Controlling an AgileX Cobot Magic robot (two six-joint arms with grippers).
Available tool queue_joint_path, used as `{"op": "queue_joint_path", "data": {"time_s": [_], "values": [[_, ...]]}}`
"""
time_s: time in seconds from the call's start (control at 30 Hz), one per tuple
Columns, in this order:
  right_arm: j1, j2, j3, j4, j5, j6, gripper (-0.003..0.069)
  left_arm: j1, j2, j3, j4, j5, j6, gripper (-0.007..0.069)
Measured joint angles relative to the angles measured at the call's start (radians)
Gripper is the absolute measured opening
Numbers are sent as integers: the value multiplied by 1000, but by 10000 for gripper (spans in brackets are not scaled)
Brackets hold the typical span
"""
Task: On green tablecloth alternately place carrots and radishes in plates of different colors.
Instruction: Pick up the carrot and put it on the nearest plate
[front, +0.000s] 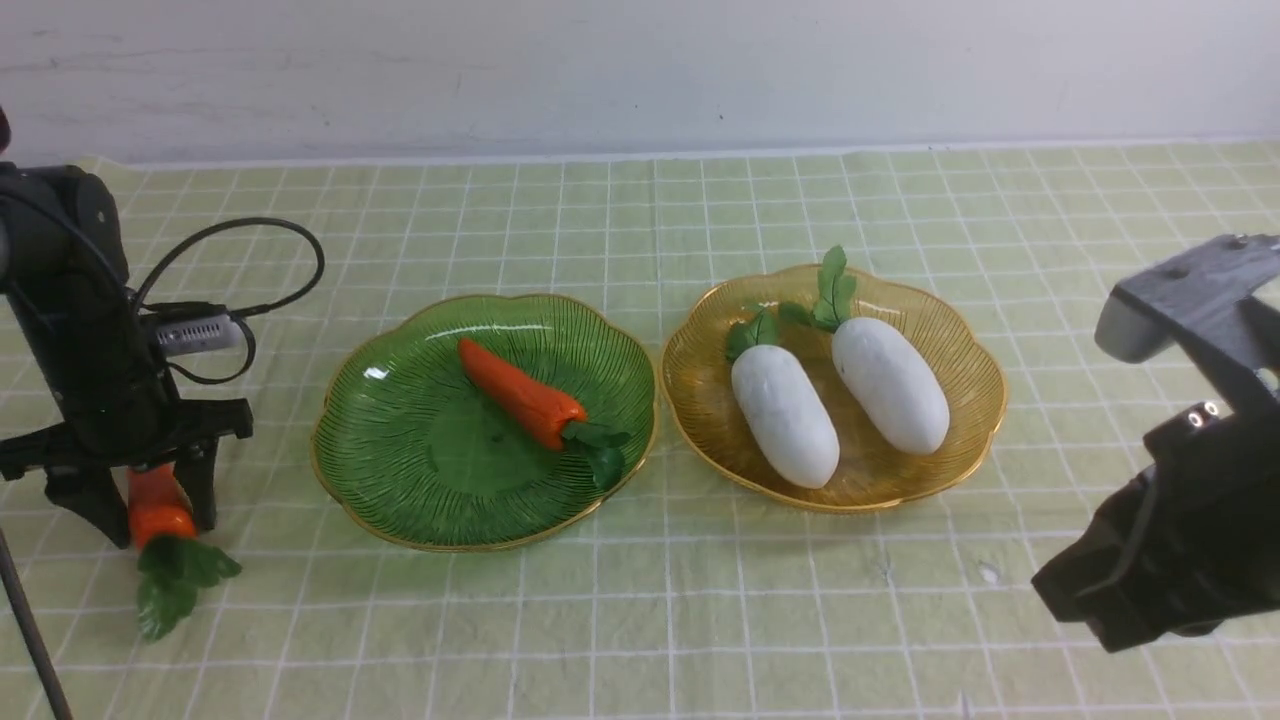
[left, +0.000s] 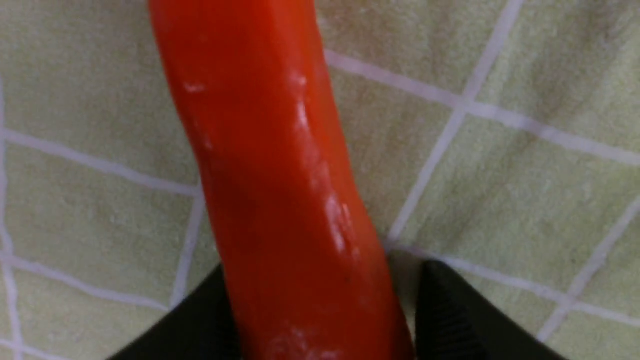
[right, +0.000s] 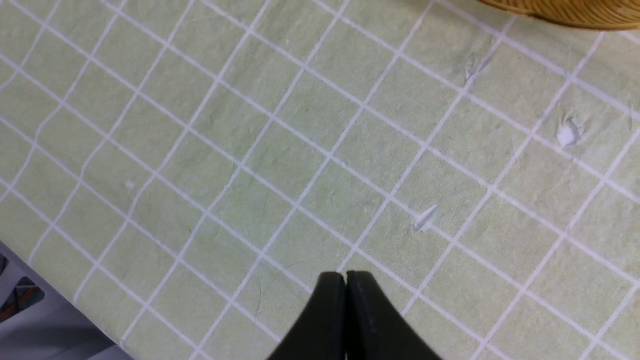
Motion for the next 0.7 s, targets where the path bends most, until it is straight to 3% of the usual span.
{"op": "queue_joint_path", "data": {"time_s": [0.03,0.37,0.53,0.7], "values": [[0,0,0,0,-3,0,-12,0,-1,0,4,0,5,309],[0,0,0,0,-10,0,-12,0,-157,0,98,0,2,307],[0,0,0,6,-11,0,-12,-65,-253,0,-154,9,25,307],[0,0,0,6,-14,0,-12,-177,-238,0,-255,8,57,307]]}}
